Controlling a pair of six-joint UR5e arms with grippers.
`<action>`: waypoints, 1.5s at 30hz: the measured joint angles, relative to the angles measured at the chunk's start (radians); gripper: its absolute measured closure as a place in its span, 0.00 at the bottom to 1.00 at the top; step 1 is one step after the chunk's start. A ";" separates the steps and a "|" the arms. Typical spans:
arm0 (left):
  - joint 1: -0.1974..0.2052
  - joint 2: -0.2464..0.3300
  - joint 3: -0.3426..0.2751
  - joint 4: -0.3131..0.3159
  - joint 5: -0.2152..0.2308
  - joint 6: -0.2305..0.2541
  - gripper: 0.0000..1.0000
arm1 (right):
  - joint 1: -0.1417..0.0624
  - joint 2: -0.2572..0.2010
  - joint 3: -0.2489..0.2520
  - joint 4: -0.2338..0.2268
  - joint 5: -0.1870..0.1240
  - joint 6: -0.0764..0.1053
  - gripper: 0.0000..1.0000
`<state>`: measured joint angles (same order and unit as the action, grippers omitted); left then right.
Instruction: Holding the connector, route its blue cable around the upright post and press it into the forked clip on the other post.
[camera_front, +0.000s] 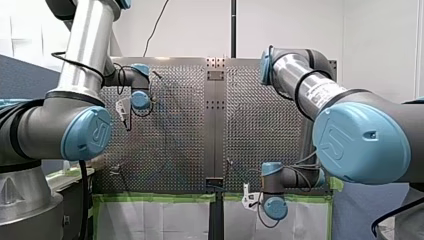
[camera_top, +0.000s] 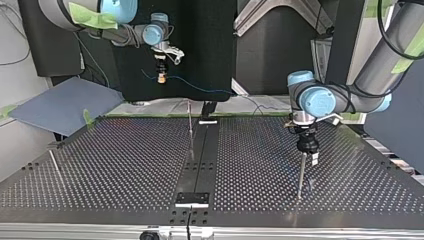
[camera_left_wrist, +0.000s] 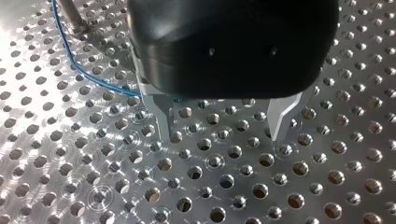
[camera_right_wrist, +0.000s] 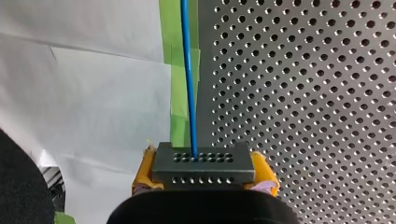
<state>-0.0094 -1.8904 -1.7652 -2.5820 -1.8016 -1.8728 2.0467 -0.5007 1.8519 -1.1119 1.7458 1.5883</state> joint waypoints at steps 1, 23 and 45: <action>0.000 0.000 0.000 0.000 0.000 0.000 0.00 | -0.004 -0.010 0.007 0.006 -0.003 -0.002 0.93; -0.002 0.000 0.000 -0.014 -0.007 0.012 0.00 | -0.076 -0.209 0.039 -0.002 -0.181 -0.031 0.93; -0.002 0.000 0.000 -0.023 -0.014 0.013 0.00 | -0.102 -0.205 0.066 -0.054 -0.219 -0.051 0.93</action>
<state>-0.0110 -1.8904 -1.7649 -2.6051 -1.8154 -1.8599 1.9446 -0.7060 1.9175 -1.1657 1.5272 1.5375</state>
